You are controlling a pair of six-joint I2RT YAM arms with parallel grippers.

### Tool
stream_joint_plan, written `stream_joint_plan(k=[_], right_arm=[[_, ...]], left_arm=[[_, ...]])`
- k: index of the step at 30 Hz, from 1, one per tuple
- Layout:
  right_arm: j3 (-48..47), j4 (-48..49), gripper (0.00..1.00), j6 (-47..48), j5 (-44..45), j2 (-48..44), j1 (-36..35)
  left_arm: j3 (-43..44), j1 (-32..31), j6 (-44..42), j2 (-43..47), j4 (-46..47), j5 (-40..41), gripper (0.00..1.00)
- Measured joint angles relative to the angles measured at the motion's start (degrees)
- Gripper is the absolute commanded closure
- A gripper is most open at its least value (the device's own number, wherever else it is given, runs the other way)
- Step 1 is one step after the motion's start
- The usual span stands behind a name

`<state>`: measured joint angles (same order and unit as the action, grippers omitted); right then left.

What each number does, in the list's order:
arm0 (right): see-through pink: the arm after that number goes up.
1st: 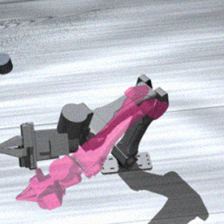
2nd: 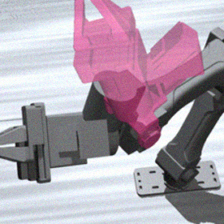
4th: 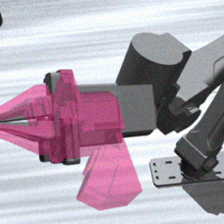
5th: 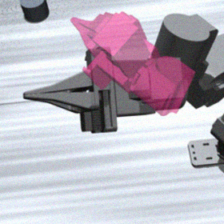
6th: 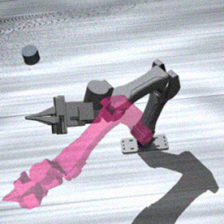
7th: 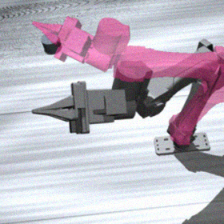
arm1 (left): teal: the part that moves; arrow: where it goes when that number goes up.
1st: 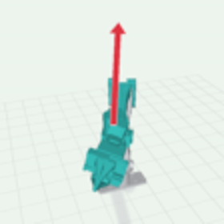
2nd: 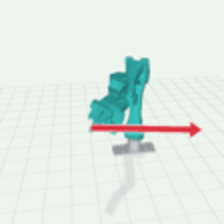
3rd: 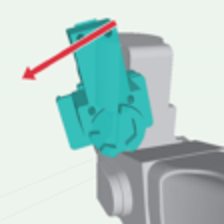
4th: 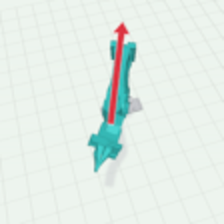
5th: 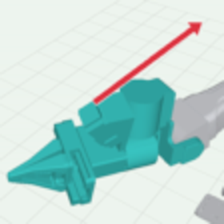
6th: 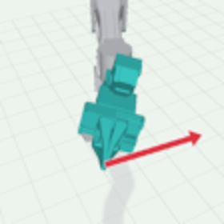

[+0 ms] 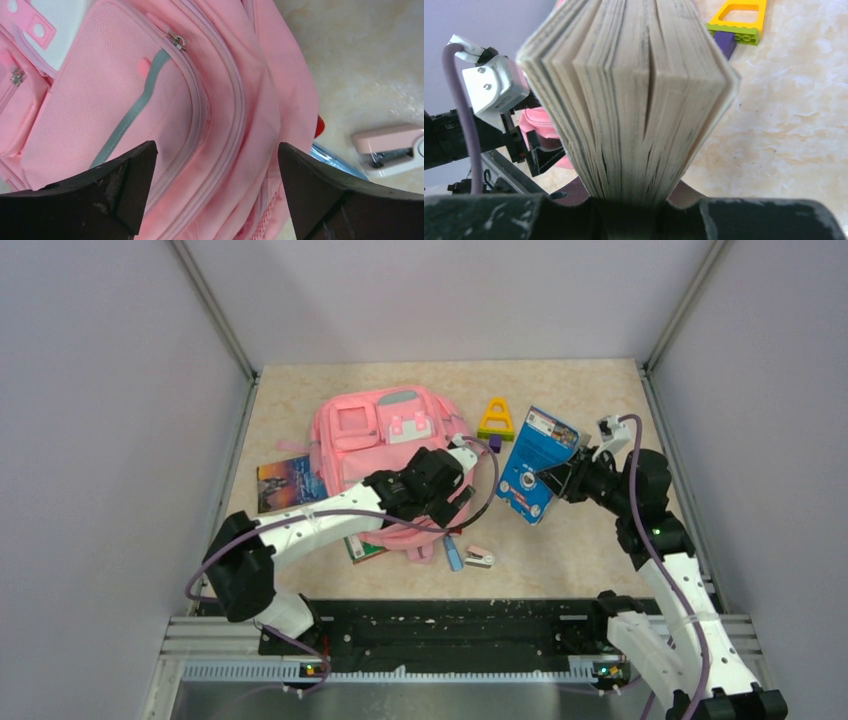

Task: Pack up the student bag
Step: Place the book in the student bag.

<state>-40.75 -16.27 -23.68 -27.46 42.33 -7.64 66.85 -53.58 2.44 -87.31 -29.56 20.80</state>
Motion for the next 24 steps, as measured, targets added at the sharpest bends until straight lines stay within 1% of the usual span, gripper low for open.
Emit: stream_joint_plan(k=[4, 9, 15, 24], right_arm=[[0.68, -0.11, 1.00, 1.03, 0.26, -0.20, 0.00], [1.14, -1.01, 1.00, 2.14, 0.35, -0.22, 0.00], [1.70, -0.94, 1.00, 2.73, 0.33, -0.15, 0.00], [1.77, -0.87, 1.00, 3.10, 0.24, 0.90, 0.00]], left_arm=[[2.45, -0.39, -0.15, -4.24, -0.11, 5.33, 0.04], [2.84, -0.81, -0.04, -6.80, -0.31, 7.39, 0.03], [2.86, -0.90, 0.79, -6.97, -0.66, 7.56, 0.03], [2.91, -0.70, 2.10, -6.71, -0.24, 3.61, 0.02]])
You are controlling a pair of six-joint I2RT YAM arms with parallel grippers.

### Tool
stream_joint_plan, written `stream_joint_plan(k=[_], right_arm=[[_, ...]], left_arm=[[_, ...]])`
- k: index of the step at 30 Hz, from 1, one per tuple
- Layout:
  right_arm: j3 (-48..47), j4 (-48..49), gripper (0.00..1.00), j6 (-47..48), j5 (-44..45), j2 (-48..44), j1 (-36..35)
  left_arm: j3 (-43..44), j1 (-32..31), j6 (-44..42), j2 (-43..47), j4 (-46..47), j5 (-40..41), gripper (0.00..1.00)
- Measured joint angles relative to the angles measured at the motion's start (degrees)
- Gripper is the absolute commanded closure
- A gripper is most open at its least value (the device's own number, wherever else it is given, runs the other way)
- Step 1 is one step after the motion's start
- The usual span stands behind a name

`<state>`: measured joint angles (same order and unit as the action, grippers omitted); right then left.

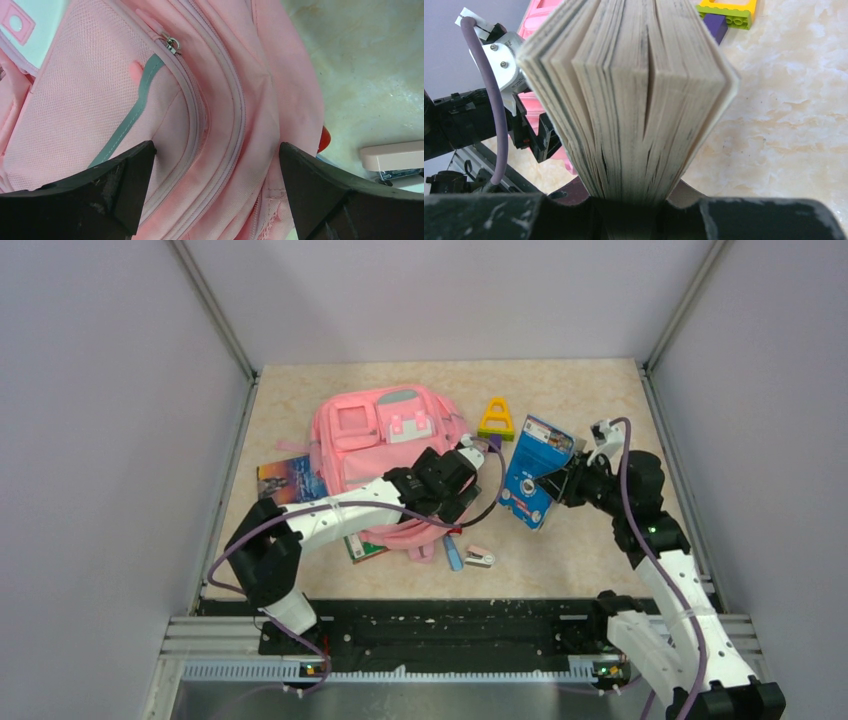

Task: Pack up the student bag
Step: Place the book in the student bag.

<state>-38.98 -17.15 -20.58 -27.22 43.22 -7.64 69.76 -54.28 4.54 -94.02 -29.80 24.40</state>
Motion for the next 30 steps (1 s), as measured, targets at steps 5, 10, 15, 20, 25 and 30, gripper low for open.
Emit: stream_joint_plan(k=[5, 10, 15, 20, 25, 30], right_arm=[[0.00, 0.00, 1.00, 0.00, -0.11, 0.15, 0.00], [0.00, 0.00, 1.00, 0.00, -0.11, 0.15, 0.00], [0.00, 0.00, 1.00, -0.02, -0.15, 0.15, 0.00], [0.24, 0.24, 1.00, -0.31, -0.68, -0.07, 0.00], [2.05, 2.05, 1.00, -1.84, -2.08, -0.26, 0.00], [6.40, 6.45, 1.00, -7.93, -4.79, -0.37, 0.00]], left_arm=[[0.68, -0.07, -0.17, -0.76, -0.44, 1.46, 0.02], [1.60, -0.94, -0.20, -3.67, -0.98, 7.74, 0.02], [1.60, -1.05, -0.55, -3.72, -1.01, 12.63, 0.11], [0.61, -1.01, -2.16, -1.31, 0.42, 14.71, 0.32], [-0.04, -0.83, -5.86, 2.23, 3.48, 17.18, 0.70], [-0.04, -0.48, -7.91, 2.49, 4.52, 18.58, 1.00]])
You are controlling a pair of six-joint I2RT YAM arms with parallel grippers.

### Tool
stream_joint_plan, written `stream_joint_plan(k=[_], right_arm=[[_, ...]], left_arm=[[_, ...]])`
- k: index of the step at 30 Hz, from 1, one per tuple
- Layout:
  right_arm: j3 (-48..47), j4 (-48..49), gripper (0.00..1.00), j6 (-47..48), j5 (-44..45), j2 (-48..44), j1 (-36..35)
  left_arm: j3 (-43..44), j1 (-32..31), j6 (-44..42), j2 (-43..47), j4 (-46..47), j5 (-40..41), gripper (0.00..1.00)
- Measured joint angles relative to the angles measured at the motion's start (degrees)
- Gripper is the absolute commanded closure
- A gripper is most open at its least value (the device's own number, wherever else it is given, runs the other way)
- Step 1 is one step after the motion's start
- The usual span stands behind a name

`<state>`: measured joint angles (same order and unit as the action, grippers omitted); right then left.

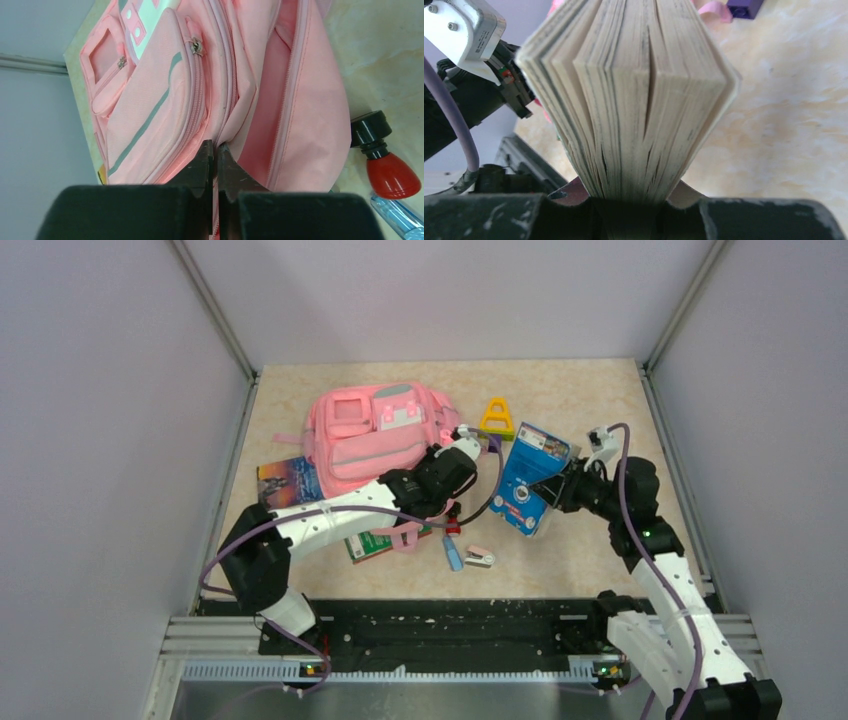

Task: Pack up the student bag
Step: Place the book in the student bag.

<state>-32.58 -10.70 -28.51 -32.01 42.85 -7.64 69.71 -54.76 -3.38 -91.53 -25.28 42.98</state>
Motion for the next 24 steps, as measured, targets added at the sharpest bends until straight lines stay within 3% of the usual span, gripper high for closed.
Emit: stream_joint_plan(k=[11, 24], right_arm=[[10.29, 18.69, 1.00, -21.68, -6.84, 6.05, -2.03], [10.67, 32.37, 1.00, -34.80, 0.00, 17.35, -20.06]], left_arm=[[-0.76, 1.14, -2.78, 6.64, 5.33, -2.08, 1.00], [-6.43, 1.42, 0.02, 14.29, 9.22, -9.70, 1.00]])
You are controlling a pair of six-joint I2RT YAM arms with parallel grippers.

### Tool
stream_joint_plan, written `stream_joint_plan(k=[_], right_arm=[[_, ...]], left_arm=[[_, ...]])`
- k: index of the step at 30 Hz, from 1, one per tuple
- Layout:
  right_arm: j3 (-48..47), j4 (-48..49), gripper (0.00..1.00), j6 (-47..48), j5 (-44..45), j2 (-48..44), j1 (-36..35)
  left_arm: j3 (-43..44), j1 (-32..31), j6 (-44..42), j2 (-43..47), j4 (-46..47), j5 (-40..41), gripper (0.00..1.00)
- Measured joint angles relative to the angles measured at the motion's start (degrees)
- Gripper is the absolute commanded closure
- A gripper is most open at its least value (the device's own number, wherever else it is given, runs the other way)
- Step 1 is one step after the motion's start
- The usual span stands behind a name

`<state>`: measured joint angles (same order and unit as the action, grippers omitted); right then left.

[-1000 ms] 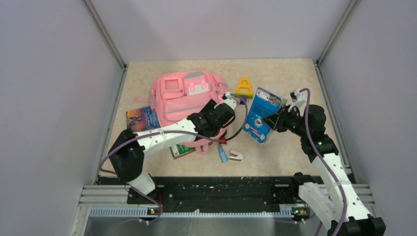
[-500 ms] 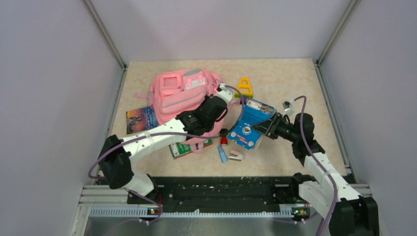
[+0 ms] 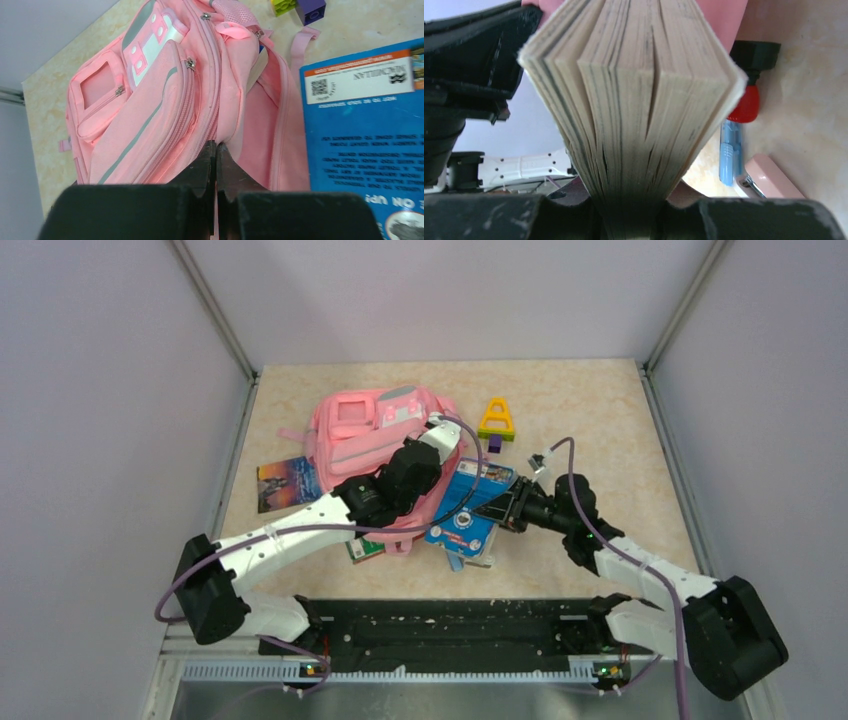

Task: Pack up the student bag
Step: Place the book in the student bag.

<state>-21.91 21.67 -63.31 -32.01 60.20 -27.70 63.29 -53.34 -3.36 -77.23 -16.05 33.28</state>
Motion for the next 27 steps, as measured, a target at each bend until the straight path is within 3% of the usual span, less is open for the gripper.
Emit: stream_joint_plan(k=[12, 27], right_arm=[[-4.11, 11.98, 1.00, -8.83, 2.84, 11.50, -4.26], [0.17, 15.19, 1.00, -15.08, 12.39, 8.61, -13.60]], left_arm=[[-1.16, 0.00, 2.60, 1.03, 0.68, -4.52, 1.00], [-1.16, 0.07, 3.78, 1.88, 0.94, -4.72, 1.00]])
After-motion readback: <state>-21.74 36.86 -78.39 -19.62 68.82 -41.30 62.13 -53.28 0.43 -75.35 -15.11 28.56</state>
